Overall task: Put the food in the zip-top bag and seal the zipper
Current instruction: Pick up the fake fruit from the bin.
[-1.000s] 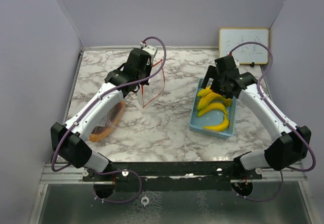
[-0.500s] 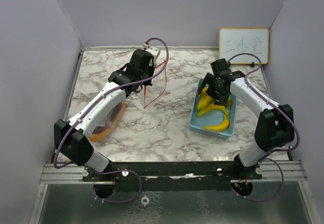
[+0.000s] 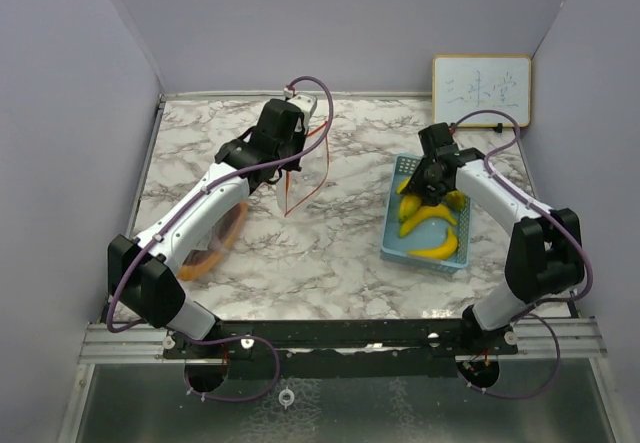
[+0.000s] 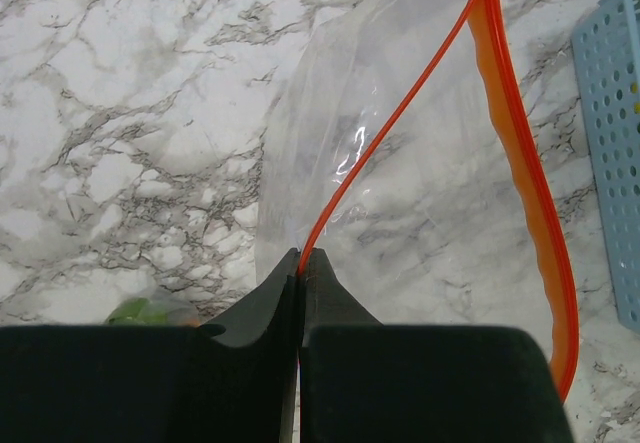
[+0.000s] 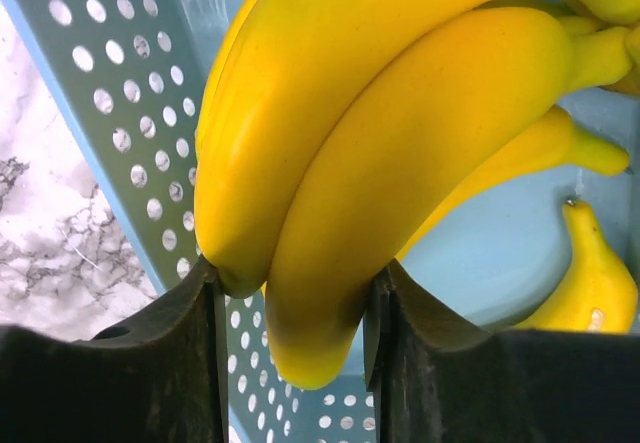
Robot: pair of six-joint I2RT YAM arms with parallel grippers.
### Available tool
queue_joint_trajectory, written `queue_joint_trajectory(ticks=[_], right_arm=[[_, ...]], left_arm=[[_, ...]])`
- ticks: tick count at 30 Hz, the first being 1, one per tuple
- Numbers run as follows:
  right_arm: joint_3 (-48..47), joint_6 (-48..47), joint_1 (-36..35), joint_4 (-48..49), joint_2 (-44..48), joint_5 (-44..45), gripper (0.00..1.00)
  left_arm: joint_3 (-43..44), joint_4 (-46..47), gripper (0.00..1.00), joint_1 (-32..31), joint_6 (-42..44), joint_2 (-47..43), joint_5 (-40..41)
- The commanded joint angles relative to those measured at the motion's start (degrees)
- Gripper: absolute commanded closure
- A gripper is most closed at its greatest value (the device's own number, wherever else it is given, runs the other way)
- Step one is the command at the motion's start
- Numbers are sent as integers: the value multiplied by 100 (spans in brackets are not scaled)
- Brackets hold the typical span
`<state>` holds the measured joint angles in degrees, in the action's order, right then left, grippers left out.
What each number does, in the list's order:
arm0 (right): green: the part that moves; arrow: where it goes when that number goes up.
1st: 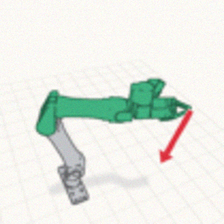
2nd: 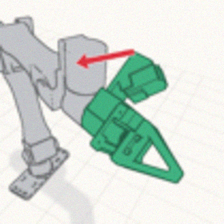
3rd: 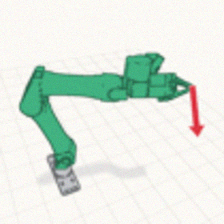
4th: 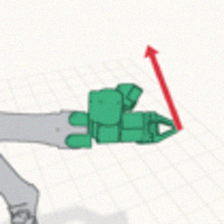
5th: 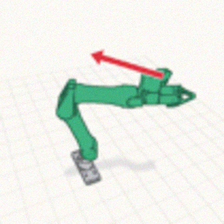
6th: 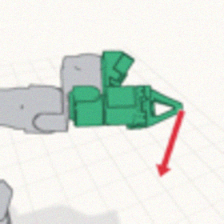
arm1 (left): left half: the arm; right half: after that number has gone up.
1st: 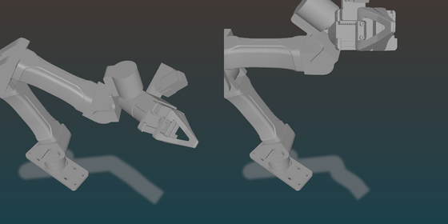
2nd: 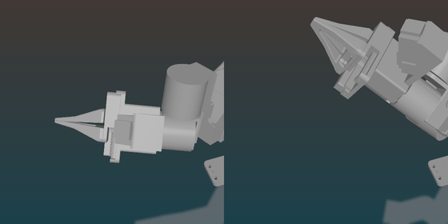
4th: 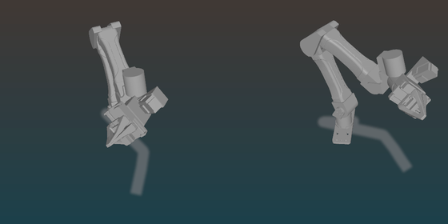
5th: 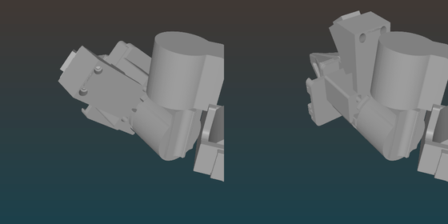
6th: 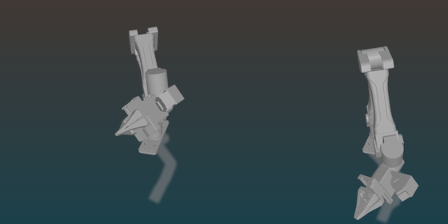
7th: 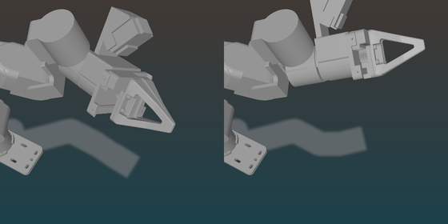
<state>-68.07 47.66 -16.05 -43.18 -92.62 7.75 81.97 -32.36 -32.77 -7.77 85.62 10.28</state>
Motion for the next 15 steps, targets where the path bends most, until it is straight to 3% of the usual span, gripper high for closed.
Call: queue_joint_trajectory(ticks=[1, 5, 11, 15], right_arm=[[164, -453, 32, 156, 625, 399, 88], [33, -889, 32, -61, 1091, 20, 97], [-353, -1728, 32, 5, 1913, -1202, 98], [-452, -2379, 32, 1039, 2354, -3419, 98]], left_arm=[[-92, 150, 100, -49, 76, 26, -54], [-103, 145, 100, -50, 105, 43, -53], [-64, 98, 100, -50, 154, 35, -33], [-50, 81, 100, -54, 136, 27, -109]])
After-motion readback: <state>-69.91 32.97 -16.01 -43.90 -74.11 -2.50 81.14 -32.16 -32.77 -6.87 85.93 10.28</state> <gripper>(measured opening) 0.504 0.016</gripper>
